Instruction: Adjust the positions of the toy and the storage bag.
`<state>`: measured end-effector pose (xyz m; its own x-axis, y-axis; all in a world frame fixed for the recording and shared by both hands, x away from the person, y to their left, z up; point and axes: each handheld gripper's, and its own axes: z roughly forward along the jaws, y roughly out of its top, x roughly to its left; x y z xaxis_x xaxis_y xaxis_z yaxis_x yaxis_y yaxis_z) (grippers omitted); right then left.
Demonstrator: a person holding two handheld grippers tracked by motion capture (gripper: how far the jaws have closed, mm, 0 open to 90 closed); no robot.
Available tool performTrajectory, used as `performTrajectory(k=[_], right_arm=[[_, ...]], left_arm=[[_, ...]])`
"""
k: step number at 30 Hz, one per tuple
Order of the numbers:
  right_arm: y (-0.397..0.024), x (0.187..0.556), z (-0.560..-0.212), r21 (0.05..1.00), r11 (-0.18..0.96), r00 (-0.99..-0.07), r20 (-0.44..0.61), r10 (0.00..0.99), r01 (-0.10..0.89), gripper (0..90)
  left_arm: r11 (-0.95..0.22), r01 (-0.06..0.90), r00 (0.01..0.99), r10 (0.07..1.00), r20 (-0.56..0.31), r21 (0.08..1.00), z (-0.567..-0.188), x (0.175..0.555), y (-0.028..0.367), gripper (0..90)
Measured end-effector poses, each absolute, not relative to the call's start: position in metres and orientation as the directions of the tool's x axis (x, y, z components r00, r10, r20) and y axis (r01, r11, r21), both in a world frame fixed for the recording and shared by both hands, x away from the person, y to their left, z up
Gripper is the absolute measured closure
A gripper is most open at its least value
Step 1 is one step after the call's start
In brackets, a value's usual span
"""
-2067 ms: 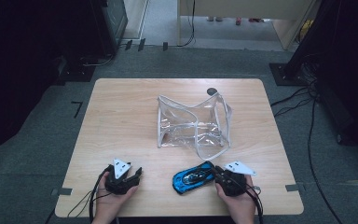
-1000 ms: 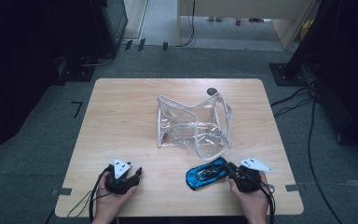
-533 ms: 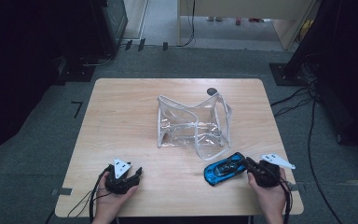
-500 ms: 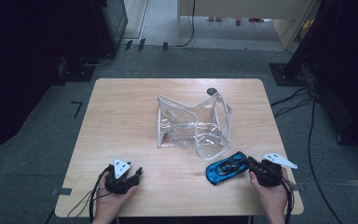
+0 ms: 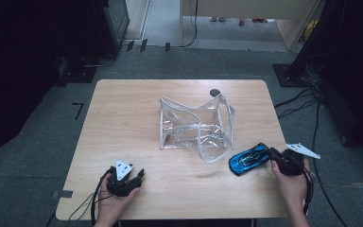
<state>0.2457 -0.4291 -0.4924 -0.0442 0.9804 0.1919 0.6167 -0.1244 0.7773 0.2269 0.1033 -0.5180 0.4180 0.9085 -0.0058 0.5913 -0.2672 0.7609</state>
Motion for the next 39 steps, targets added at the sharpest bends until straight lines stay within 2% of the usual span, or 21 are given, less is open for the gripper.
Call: performTrajectory(k=[3, 16, 39], right_arm=[[-0.439, 0.248, -0.495, 0.775, -0.173, -0.013, 0.227, 0.974, 0.608, 80.4], [-0.452, 0.25, -0.498, 0.788, -0.208, 0.035, 0.23, 0.973, 0.579, 80.1], [-0.456, 0.25, -0.506, 0.777, -0.235, 0.055, 0.251, 0.966, 0.583, 79.5]], left_arm=[[-0.265, 0.592, 0.416, 0.909, -0.007, 0.761, -0.518, 0.227, 0.103, 50.0], [-0.263, 0.592, 0.414, 0.91, -0.008, 0.761, -0.518, 0.227, 0.103, 49.9], [-0.261, 0.593, 0.415, 0.91, -0.012, 0.762, -0.518, 0.227, 0.104, 49.9]])
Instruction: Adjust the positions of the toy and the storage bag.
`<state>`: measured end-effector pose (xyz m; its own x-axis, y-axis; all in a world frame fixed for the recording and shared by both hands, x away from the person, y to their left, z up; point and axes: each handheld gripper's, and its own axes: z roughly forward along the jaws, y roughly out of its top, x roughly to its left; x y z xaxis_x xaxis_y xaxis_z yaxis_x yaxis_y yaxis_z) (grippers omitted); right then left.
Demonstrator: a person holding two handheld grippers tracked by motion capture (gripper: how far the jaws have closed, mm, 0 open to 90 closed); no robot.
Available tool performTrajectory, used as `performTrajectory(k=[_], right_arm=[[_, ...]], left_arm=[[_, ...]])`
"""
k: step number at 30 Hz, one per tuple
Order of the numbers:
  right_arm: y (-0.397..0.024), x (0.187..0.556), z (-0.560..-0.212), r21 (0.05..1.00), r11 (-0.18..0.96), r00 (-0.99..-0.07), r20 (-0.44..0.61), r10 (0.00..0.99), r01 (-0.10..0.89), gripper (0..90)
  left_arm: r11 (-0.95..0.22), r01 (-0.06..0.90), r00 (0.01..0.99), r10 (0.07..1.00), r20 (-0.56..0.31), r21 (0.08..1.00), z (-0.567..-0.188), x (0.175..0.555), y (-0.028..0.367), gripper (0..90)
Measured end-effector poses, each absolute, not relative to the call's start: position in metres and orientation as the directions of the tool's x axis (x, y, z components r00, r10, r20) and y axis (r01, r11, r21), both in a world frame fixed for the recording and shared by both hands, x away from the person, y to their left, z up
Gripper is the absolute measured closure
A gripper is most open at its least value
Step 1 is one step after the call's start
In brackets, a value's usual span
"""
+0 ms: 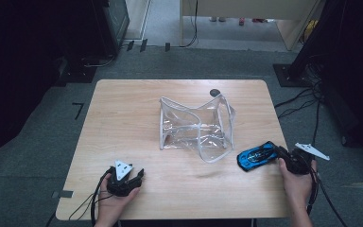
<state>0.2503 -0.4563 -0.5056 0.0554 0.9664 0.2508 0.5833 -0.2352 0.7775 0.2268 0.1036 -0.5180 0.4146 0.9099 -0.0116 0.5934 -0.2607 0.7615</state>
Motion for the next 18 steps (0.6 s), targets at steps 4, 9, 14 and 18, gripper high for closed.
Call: performTrajectory(k=[4, 9, 14, 18], right_arm=[[-0.4565, 0.2488, -0.5015, 0.785, -0.245, 0.051, 0.264, 0.963, 0.568, 80.0], [-0.4555, 0.2489, -0.5002, 0.79, -0.236, 0.047, 0.255, 0.966, 0.566, 80.0], [-0.4576, 0.2489, -0.504, 0.779, -0.246, 0.055, 0.263, 0.963, 0.577, 79.6], [-0.4583, 0.2491, -0.5068, 0.77, -0.257, 0.06, 0.274, 0.96, 0.584, 76.6]], left_arm=[[-0.26, 0.593, 0.415, 0.91, -0.013, 0.762, -0.518, 0.2269, 0.1037, 50.0], [-0.262, 0.593, 0.415, 0.91, -0.01, 0.762, -0.518, 0.2269, 0.1035, 50.0], [-0.261, 0.593, 0.414, 0.91, -0.011, 0.762, -0.518, 0.2269, 0.1035, 50.0], [-0.26, 0.593, 0.414, 0.91, -0.012, 0.762, -0.518, 0.2269, 0.1035, 50.0]])
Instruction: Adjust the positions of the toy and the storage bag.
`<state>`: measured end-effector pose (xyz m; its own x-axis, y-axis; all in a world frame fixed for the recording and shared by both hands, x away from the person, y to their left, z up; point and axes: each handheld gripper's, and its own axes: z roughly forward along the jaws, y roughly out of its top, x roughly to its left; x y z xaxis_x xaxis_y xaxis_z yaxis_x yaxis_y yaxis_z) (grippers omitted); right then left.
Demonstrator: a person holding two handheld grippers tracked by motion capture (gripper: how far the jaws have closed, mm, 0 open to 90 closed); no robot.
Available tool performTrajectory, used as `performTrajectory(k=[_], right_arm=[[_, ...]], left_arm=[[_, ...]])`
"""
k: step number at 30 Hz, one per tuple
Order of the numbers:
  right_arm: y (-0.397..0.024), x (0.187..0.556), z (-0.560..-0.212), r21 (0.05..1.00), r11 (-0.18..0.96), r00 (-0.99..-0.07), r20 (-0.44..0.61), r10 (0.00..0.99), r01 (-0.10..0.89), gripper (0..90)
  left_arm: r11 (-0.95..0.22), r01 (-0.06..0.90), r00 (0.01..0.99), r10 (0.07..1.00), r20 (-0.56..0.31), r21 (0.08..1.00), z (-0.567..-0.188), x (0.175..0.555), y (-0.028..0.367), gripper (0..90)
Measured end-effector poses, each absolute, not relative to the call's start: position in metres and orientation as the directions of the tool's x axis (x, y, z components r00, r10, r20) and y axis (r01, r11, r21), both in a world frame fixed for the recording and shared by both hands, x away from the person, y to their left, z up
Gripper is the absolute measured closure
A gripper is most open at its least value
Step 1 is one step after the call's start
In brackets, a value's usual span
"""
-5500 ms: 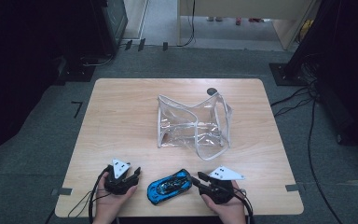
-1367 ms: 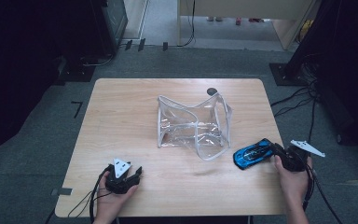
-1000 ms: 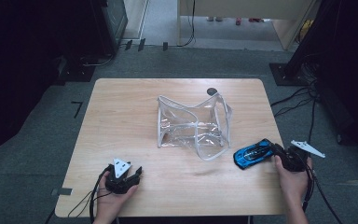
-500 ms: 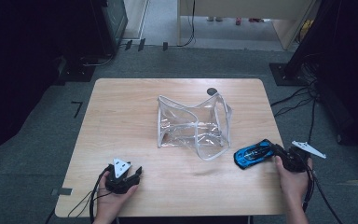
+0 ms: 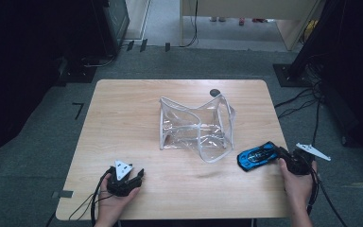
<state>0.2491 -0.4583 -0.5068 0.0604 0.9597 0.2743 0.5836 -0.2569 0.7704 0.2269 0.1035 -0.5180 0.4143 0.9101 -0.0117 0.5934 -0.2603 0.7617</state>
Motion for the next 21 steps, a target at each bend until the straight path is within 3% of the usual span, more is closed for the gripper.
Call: performTrajectory(k=[5, 17, 21], right_arm=[[-0.46, 0.249, -0.505, 0.794, -0.249, 0.057, 0.263, 0.963, 0.554, 57.9], [-0.445, 0.246, -0.484, 0.843, -0.217, 0.027, 0.234, 0.972, 0.492, 55.8], [-0.432, 0.245, -0.473, 0.857, -0.207, -0.021, 0.245, 0.969, 0.471, 55.5]], left_arm=[[-0.258, 0.593, 0.416, 0.909, -0.016, 0.763, -0.518, 0.227, 0.104, 51.3], [-0.152, 0.57, 0.423, 0.897, -0.13, 0.808, -0.51, 0.246, 0.09, 51.9], [-0.159, 0.555, 0.429, 0.896, -0.117, 0.816, -0.506, 0.255, 0.082, 53.0]])
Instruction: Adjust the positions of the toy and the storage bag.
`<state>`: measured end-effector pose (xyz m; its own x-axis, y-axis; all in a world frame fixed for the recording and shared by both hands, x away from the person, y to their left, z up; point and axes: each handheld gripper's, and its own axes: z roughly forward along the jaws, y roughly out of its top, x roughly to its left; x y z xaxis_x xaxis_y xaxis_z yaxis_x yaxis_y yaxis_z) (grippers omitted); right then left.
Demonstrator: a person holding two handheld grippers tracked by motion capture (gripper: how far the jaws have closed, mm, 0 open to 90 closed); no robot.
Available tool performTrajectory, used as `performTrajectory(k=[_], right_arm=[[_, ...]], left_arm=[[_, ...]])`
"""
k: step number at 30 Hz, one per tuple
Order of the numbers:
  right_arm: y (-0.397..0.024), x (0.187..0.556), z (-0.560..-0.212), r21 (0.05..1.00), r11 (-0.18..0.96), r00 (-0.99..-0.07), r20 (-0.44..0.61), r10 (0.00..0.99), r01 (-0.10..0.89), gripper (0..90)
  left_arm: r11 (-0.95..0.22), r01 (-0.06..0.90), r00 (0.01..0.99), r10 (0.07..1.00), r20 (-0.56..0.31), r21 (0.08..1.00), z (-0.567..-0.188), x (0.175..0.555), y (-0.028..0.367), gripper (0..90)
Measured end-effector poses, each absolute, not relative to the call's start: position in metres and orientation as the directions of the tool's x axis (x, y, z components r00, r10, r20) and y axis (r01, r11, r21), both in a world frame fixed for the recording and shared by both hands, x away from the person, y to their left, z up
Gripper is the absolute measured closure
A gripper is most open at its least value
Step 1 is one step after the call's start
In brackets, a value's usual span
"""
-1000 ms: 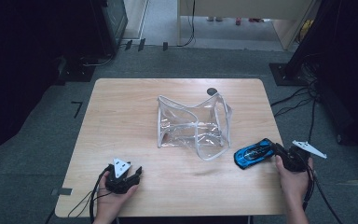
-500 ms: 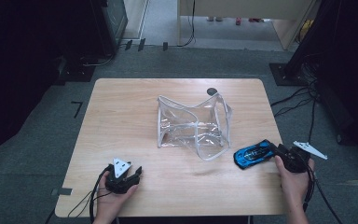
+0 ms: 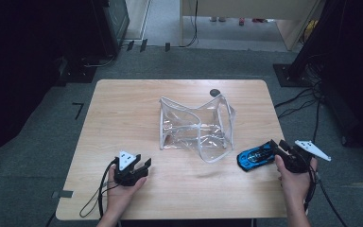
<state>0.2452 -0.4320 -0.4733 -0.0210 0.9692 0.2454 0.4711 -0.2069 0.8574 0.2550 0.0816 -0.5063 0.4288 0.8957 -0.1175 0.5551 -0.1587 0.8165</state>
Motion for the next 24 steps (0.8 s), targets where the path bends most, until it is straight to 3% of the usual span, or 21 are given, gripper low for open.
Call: performTrajectory(k=[15, 24], right_arm=[[-0.353, 0.25, -0.425, 0.878, -0.11, -0.206, 0.229, 0.952, 0.466, 59.5], [-0.312, 0.253, -0.426, 0.87, -0.043, -0.29, 0.21, 0.934, 0.492, 56.6]], left_arm=[[-0.166, 0.537, 0.418, 0.904, -0.091, 0.827, -0.495, 0.311, 0.03, 58.4], [-0.178, 0.566, 0.4, 0.913, -0.079, 0.805, -0.499, 0.329, 0.016, 60.9]])
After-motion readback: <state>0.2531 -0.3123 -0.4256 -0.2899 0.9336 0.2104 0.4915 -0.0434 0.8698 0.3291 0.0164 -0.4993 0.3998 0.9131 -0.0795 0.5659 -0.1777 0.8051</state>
